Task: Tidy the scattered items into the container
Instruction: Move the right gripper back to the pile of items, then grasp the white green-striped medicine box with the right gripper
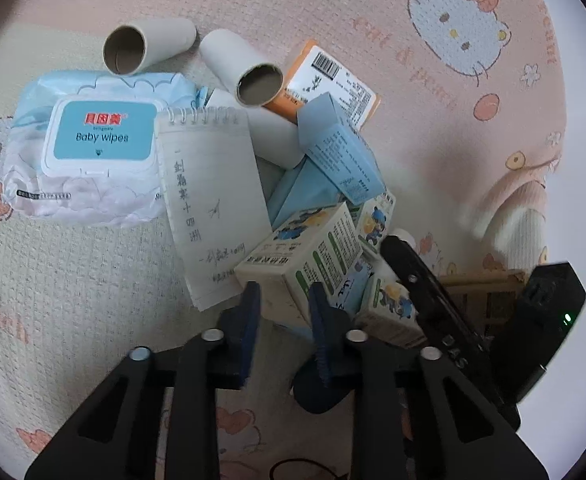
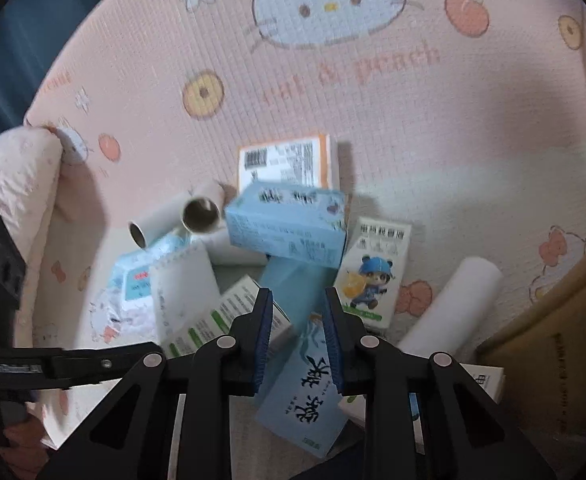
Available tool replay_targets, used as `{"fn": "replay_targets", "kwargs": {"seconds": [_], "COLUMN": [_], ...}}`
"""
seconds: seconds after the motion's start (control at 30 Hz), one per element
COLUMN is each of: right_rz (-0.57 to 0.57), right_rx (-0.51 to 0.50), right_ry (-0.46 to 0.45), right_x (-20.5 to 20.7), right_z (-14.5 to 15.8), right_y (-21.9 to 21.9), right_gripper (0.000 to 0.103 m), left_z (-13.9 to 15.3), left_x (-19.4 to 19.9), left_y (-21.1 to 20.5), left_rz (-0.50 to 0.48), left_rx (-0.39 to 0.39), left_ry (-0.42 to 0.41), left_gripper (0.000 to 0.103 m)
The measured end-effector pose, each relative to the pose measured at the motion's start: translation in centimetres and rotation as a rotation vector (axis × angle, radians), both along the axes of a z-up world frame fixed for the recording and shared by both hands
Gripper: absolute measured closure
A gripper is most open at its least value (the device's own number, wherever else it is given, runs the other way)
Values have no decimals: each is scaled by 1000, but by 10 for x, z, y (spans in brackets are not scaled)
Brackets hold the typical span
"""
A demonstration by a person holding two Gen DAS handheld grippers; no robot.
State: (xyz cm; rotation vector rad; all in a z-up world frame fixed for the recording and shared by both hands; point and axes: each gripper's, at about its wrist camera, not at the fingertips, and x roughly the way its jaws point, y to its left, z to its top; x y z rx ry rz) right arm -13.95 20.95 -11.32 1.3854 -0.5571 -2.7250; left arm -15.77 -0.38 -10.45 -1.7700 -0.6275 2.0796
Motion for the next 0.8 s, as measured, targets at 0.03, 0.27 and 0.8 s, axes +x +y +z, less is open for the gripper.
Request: {"fn": "replay_targets", "kwargs": {"seconds": [0.03,0.27,0.8], "right_rz": [-1,59,130], "right_rx": [-22,16,-162], "right_ry": [-12,1,-45], "right_x": [-2,-7,-2], "right_z": [-2,-4,-11], "right_y": [1,-14,-24], "right_gripper": [80,80,80], "left_z": [-2,-6,4], "left_x": [0,0,-32], "left_y": [0,12,-12], "left_rz": [-4,-31,22], "left_rx": [5,-7,-91], "left_ry": [-9,-22,36], "left_gripper": [79,79,79]}}
